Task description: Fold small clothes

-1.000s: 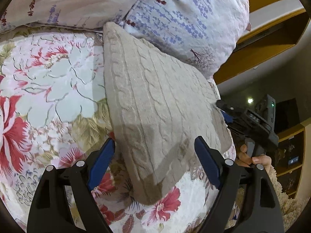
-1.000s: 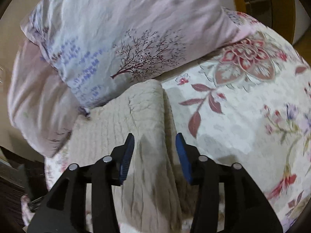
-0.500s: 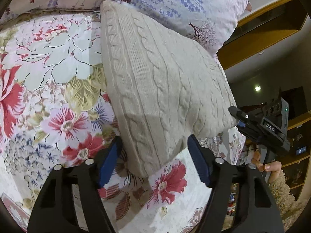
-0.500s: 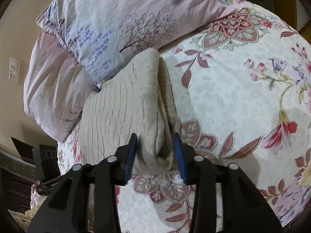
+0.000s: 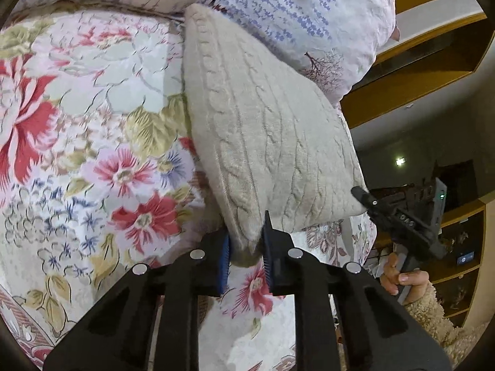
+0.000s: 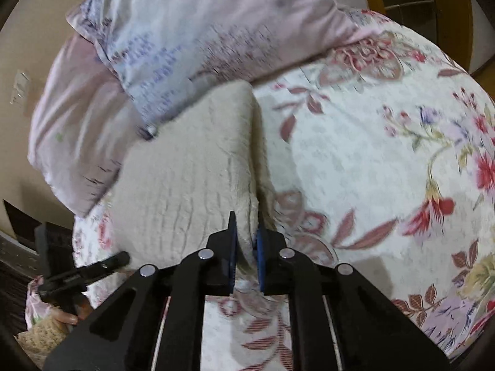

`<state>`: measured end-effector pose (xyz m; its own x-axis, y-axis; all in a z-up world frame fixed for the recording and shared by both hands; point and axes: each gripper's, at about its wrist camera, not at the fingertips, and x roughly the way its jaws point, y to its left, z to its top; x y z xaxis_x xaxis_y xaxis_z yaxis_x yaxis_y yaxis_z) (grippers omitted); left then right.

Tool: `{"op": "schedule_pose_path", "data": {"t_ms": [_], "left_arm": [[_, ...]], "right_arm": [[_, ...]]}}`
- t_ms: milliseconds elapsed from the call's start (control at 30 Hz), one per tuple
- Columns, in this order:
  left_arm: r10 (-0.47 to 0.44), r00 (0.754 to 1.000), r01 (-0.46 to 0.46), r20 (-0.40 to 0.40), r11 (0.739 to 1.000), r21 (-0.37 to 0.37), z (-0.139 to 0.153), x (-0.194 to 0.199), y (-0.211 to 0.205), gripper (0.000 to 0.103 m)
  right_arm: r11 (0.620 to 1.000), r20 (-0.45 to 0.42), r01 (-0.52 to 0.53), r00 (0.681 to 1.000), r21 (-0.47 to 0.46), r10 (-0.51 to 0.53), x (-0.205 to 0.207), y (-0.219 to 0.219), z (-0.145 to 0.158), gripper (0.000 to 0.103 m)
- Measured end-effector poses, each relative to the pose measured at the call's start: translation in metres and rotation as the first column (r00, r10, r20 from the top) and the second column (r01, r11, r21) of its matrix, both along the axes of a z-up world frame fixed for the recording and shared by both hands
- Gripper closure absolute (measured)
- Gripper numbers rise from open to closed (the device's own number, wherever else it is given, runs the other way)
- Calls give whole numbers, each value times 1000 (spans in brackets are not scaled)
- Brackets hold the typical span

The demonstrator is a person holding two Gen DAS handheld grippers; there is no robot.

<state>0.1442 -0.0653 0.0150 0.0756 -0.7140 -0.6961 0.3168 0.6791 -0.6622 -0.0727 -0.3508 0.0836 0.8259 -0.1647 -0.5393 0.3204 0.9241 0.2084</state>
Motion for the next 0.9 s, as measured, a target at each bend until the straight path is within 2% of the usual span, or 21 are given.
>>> {"op": "schedule_pose_path", "data": {"t_ms": [167, 267, 300, 400, 433, 467, 500, 533, 600, 733, 900], "left_arm": [[13, 1000, -13, -16, 1000, 5, -7, -3, 5, 86], [0, 1000, 0, -7, 1000, 13, -6, -1, 1, 85], [-10, 1000, 10, -4, 1000, 7, -2, 0, 2, 84], [-19, 1000, 19, -7, 1000, -12, 9, 5, 1, 81], [-18, 1000, 18, -5, 999, -26, 14, 7, 4, 73], [-12, 1000, 12, 2, 999, -44, 19, 10, 7, 52], [9, 1000, -8, 17, 998, -66, 26, 16, 11, 40], [29, 999, -26, 33, 997, -77, 31, 21, 14, 28], [61, 996, -57, 58, 996, -72, 39, 38, 14, 28], [105, 993, -104, 58, 994, -35, 43, 71, 4, 27], [110, 994, -111, 22, 993, 34, 30, 98, -17, 27]], "right_arm": [[998, -41, 15, 999, -54, -17, 7, -3, -13, 93], [999, -43, 17, 999, -36, -18, 9, -6, -16, 91], [1000, -47, 12, 999, -28, -13, 10, -6, -15, 88], [1000, -36, 5, 999, 6, -5, 7, -11, -5, 69], [1000, -21, 5, 1000, 18, -4, 6, -13, -1, 64], [999, 10, 5, 1000, 36, -5, 4, -16, 8, 61], [999, 31, 6, 999, 47, -7, 3, -19, 14, 55], [998, 56, 7, 998, 60, -11, 4, -23, 22, 53], [995, 88, 16, 996, 97, -24, 12, -32, 37, 53], [986, 110, -3, 994, 165, -16, 47, -46, 57, 52], [979, 58, 6, 998, 203, -18, 94, -55, 59, 52]]}}
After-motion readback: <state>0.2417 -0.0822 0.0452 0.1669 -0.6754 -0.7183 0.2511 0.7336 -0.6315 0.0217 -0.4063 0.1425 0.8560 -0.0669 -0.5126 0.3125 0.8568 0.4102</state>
